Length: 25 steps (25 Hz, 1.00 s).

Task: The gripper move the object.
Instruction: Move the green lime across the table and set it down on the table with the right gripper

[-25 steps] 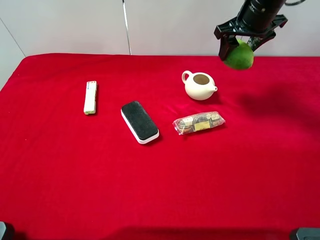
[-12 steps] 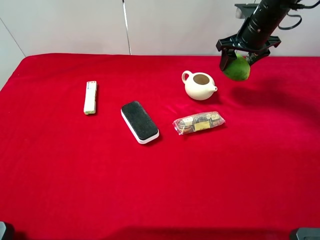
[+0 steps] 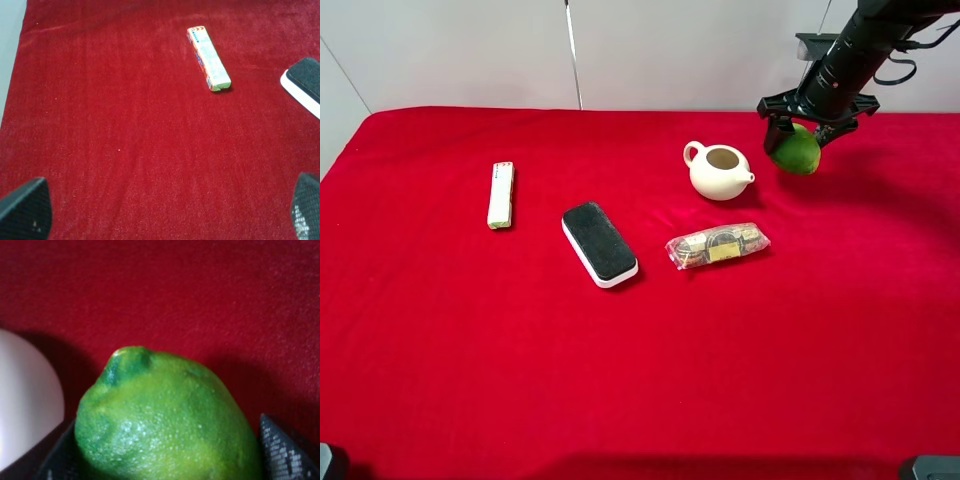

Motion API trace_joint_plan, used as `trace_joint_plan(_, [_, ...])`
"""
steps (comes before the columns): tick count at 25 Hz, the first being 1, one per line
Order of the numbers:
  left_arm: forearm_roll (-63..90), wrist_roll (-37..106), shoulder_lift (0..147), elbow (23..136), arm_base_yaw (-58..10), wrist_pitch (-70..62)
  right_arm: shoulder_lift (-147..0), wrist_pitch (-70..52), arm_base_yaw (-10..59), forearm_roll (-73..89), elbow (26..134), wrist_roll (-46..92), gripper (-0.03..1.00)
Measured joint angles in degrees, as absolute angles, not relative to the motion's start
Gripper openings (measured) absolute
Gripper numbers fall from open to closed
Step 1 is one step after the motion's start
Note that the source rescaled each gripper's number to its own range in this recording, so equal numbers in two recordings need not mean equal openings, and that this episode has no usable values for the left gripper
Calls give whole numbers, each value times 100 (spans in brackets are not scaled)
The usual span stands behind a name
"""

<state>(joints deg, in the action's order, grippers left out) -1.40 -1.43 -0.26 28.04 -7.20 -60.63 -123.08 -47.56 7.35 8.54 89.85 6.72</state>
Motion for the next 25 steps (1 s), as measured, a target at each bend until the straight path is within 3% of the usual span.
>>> trace_joint_plan(25, [-140, -143, -26, 2804, -720, -6063, -12658, -4482, 534, 902, 8985, 667, 0])
